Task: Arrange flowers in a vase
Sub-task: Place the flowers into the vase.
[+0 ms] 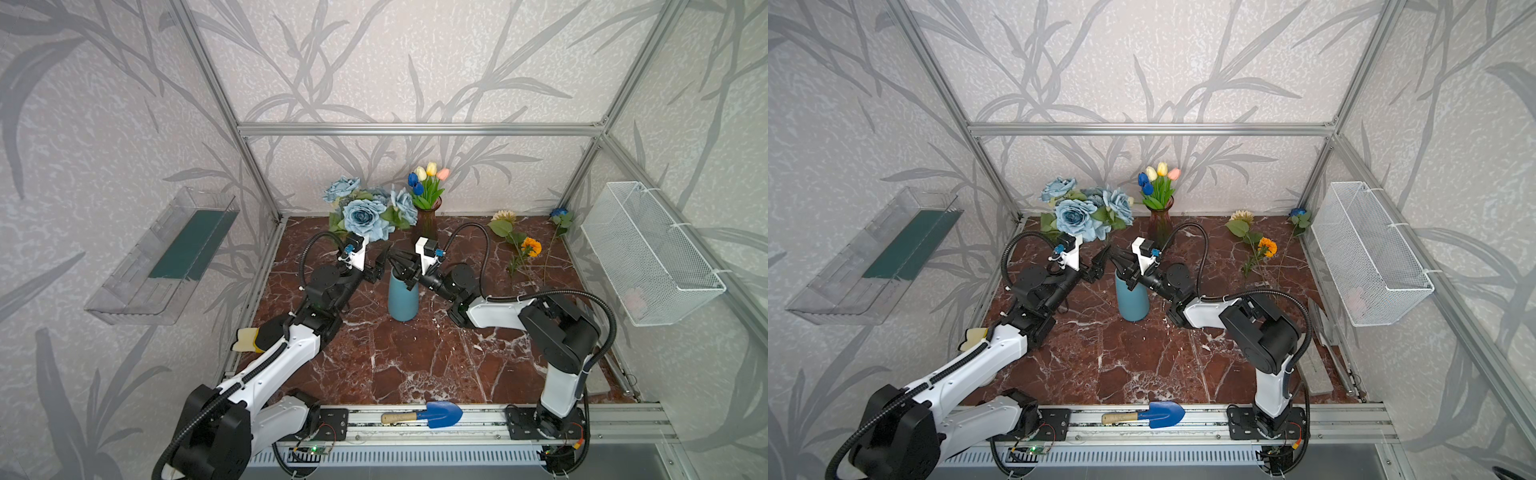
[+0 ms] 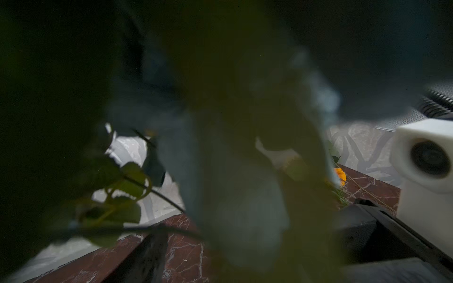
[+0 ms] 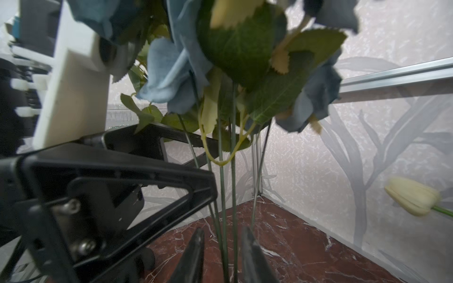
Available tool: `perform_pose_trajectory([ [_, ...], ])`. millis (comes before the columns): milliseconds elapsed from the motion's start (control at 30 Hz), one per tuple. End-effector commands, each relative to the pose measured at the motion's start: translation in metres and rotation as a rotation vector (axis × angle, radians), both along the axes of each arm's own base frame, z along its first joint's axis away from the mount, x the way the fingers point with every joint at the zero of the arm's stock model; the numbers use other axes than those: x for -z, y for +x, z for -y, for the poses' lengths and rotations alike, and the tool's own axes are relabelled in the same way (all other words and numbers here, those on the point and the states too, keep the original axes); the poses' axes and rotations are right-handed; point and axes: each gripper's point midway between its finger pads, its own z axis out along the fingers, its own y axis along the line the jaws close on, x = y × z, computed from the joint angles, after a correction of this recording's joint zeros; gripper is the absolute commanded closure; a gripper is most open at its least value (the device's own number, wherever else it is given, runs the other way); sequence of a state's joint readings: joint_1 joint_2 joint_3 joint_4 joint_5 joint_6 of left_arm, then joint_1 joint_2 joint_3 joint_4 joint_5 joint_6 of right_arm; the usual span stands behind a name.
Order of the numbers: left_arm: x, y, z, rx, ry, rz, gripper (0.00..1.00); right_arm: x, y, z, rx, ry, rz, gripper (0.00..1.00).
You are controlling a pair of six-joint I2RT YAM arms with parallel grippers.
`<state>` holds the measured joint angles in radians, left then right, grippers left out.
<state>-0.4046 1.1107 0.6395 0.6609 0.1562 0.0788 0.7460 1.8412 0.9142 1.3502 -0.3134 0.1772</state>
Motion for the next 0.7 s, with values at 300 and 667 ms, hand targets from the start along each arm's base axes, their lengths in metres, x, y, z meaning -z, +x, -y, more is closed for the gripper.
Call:
perform_pose_trajectory([
  [300, -0.017, -0.007, 0.002, 0.024, -0.039, 0.052, 0.27, -0.04, -0.03, 0.067, 0.105, 0.042, 0.11, 0.58],
  [667, -0.013, -0.031, 0.008, 0.084, -0.065, 0.034, 0.25, -0.025, 0.009, 0.157, 0.366, -0.198, -0.335, 0.54],
])
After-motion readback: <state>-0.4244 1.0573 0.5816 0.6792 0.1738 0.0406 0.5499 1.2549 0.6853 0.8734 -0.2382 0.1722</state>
